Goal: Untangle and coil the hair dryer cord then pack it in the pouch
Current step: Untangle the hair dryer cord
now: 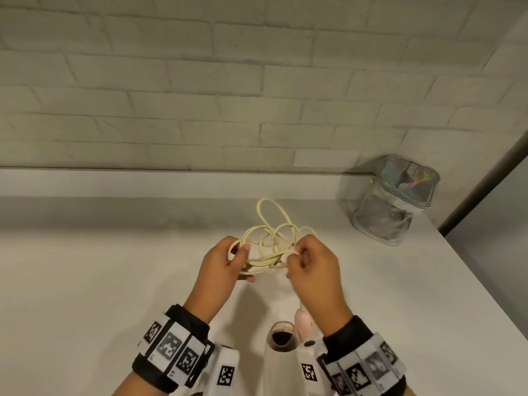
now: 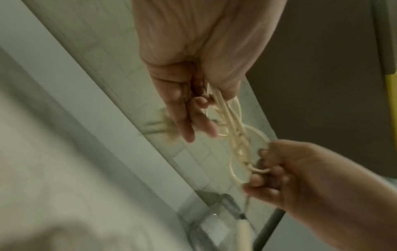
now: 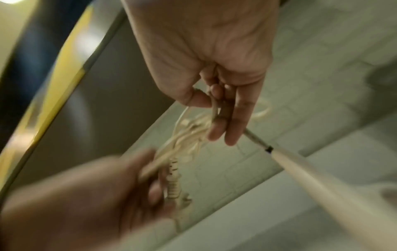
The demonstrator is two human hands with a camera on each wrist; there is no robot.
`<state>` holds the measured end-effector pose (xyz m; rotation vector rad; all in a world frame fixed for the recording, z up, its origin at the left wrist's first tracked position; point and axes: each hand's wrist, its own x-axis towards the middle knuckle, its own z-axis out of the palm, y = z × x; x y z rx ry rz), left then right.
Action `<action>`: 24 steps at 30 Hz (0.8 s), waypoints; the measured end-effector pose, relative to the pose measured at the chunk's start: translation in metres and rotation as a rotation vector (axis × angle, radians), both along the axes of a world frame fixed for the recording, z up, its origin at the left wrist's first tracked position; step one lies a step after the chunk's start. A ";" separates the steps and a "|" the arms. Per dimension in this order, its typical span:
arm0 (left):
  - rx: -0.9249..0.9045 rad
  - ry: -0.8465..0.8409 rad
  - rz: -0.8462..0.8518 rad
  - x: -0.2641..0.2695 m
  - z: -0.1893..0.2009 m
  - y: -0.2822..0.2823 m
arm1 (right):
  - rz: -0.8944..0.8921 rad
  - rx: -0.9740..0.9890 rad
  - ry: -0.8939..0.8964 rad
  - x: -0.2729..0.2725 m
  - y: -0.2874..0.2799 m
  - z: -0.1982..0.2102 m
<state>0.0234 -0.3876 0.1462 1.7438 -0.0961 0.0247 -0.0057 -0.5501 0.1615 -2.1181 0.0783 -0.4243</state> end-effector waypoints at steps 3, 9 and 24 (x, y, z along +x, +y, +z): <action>0.036 0.047 0.031 0.002 -0.010 0.010 | 0.078 0.400 0.178 0.005 -0.013 0.003; -0.079 0.122 0.049 0.010 -0.007 0.012 | 0.218 0.527 0.258 -0.005 -0.018 -0.005; -0.024 -0.039 0.020 0.010 0.004 -0.001 | 0.213 -0.276 0.095 -0.001 -0.005 0.011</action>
